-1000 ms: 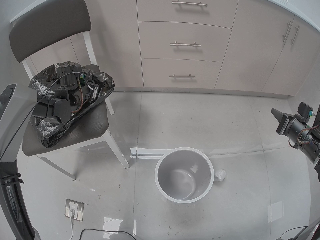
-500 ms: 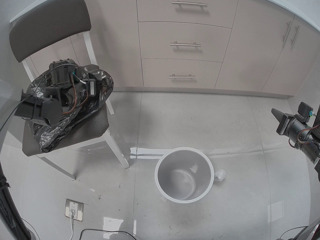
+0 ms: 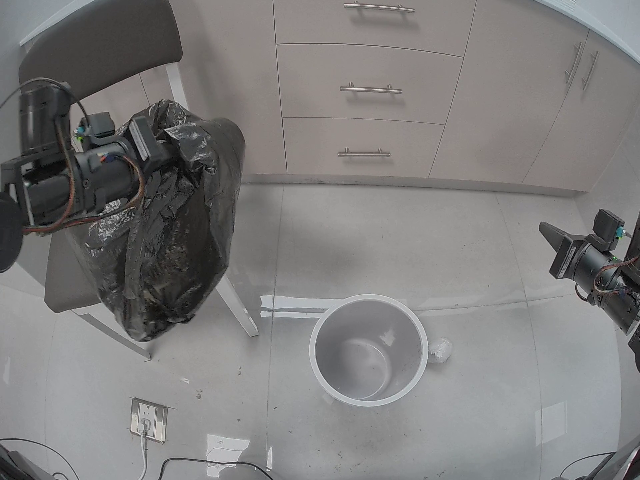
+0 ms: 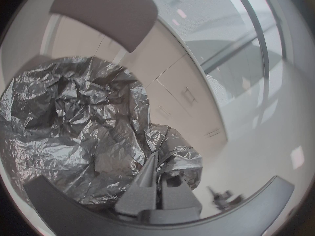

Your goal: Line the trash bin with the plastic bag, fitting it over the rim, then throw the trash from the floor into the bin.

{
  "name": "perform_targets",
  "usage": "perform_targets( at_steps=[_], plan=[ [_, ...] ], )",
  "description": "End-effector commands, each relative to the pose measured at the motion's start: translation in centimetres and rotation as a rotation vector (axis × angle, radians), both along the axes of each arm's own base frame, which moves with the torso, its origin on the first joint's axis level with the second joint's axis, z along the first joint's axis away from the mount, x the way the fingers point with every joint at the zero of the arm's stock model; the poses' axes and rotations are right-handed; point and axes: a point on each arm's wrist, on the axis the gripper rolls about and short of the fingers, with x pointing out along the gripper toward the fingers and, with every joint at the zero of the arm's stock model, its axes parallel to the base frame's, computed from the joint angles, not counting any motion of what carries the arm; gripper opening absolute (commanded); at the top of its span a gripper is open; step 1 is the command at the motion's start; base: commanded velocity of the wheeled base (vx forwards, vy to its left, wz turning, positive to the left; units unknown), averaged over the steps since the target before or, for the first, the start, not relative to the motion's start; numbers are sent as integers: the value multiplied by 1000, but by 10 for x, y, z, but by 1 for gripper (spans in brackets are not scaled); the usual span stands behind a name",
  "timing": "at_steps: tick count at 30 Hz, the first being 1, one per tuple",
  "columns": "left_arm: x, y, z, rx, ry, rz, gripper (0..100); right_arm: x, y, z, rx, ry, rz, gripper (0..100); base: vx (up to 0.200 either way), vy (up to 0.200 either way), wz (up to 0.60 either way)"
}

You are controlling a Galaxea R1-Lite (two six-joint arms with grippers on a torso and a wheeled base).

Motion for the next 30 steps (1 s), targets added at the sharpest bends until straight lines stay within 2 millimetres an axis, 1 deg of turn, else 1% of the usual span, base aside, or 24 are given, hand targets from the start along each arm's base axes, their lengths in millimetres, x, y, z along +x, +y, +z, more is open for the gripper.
perform_targets(
  at_steps=[1,2,3,4,5,6,7,8,9,10,12,14,16,17,18,19,21,22,23,26,29,30],
  plan=[
    [-82,-4,53,-334,82,-173,0,-16,25,-12,-56,-4,123,0,0,0,0],
    [-72,-21,51,-322,90,-70,0,-20,32,-16,-73,-3,162,0,0,0,0],
    [-68,-27,51,-316,90,-40,0,-21,33,-16,-78,-2,170,0,0,0,0],
    [-61,-39,53,-294,82,7,0,-23,37,-19,-88,6,192,0,0,0,0],
    [-56,-50,51,-265,81,19,0,-23,41,-22,-98,15,208,0,0,0,0],
    [-54,-54,52,-253,75,18,0,-23,42,-22,-100,17,216,0,0,0,0],
    [-50,-67,50,-225,71,1,0,-24,45,-26,-109,30,231,0,0,0,0],
    [-49,-82,51,-209,67,-36,0,-23,49,-30,-117,48,244,0,0,0,0],
    [-50,-90,51,-206,68,-56,0,-22,51,-32,-120,56,250,0,0,0,0],
    [-51,-105,50,-203,76,-91,0,-21,54,-37,-127,76,264,0,0,0,0],
    [-52,-124,48,-192,82,-127,0,-20,60,-43,-139,99,274,0,0,0,0],
    [-51,-138,44,-179,90,-154,0,-20,66,-52,-180,129,252,0,0,0,0],
    [-48,-145,41,-153,81,-168,0,-23,74,-59,-244,140,243,0,0,0,0],
    [-45,-148,41,-130,63,-176,0,-27,81,-64,-280,139,261,0,0,0,0],
    [-45,-149,41,-128,60,-177,0,-28,83,-64,-284,139,266,0,0,0,0],
    [-40,-152,44,-120,43,-178,0,-36,97,-71,-302,132,319,0,0,0,0],
    [-40,-152,48,-126,34,-180,0,-39,107,-77,-305,123,344,0,0,0,0],
    [-40,-152,49,-126,34,-182,0,-39,107,-78,-306,122,343,0,0,0,0],
    [-41,-152,51,-124,32,-184,0,-40,113,-83,-310,118,342,0,0,0,0],
    [-41,-151,56,-132,18,-193,0,-37,120,-92,-304,105,336,0,0,0,0],
    [-41,-150,60,-140,9,-201,0,-35,123,-101,-304,97,336,0,0,0,0],
    [-41,-150,60,-140,9,-202,0,-35,124,-103,-301,92,337,100,0,0,0]
  ],
)
